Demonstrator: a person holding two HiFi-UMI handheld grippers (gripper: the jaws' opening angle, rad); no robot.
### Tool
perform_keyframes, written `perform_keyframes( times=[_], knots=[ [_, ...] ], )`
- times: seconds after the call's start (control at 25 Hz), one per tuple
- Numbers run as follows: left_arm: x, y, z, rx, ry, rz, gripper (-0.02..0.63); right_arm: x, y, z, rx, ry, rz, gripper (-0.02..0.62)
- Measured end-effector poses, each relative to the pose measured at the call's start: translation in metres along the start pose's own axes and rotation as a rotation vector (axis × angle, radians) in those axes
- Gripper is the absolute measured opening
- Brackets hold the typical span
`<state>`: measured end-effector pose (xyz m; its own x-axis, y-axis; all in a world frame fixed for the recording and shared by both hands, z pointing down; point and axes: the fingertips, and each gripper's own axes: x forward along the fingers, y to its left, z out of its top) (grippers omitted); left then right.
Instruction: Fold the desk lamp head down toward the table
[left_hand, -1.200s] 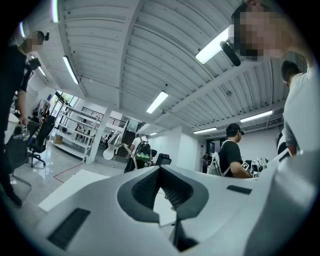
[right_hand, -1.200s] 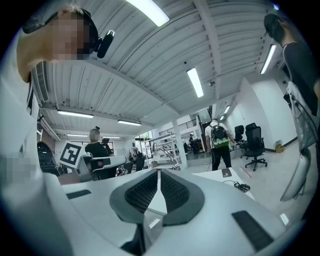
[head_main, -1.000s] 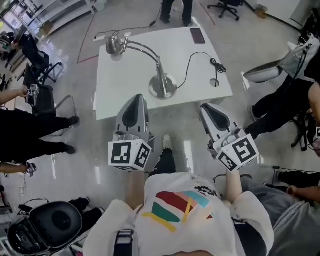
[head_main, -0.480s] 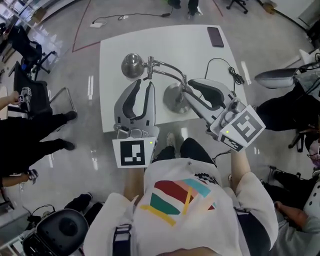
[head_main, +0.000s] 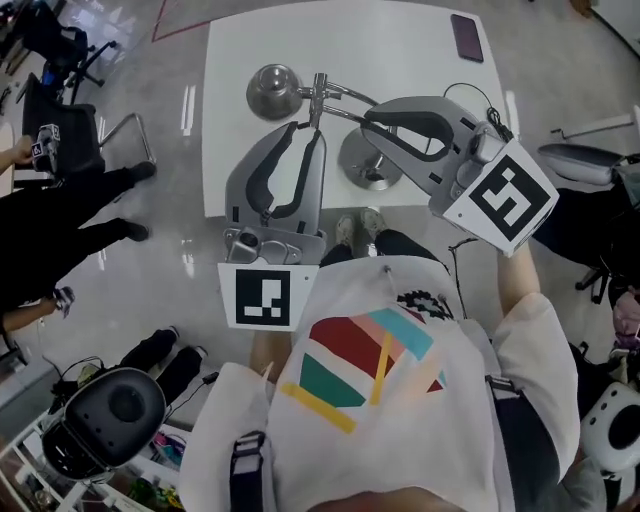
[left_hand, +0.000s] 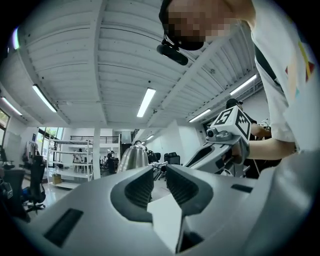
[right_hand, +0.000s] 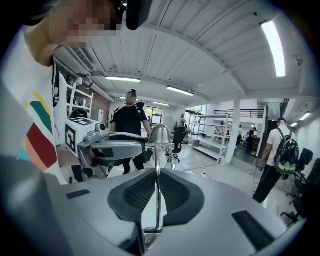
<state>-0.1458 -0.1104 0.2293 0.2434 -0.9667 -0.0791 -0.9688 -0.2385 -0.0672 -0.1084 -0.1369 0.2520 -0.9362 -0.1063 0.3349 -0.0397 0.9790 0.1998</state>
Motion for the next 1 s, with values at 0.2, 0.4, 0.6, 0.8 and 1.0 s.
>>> perform_keyframes(
  times=[0.2, 0.4, 0.6, 0.8, 1.0],
  knots=[
    [0.001, 0.006, -0.004, -0.016, 0.0, 0.006, 0.12, 0.009, 0.0, -0.007, -0.034, 0.072, 0.126, 0.041],
    [0.001, 0.007, -0.003, 0.008, 0.011, 0.027, 0.12, 0.011, 0.0, -0.012, -0.074, 0.108, 0.183, 0.041],
    [0.001, 0.002, 0.001, 0.059, 0.046, 0.013, 0.12, 0.01, 0.002, -0.011, -0.092, 0.163, 0.194, 0.041],
    [0.001, -0.002, 0.003, 0.045, 0.069, -0.027, 0.077, 0.009, 0.005, -0.011, -0.168, 0.251, 0.225, 0.041],
    [0.0, -0.005, -0.005, 0.145, 0.137, -0.037, 0.071, 0.01, 0.005, -0.012, -0.181, 0.287, 0.254, 0.041]
  ],
)
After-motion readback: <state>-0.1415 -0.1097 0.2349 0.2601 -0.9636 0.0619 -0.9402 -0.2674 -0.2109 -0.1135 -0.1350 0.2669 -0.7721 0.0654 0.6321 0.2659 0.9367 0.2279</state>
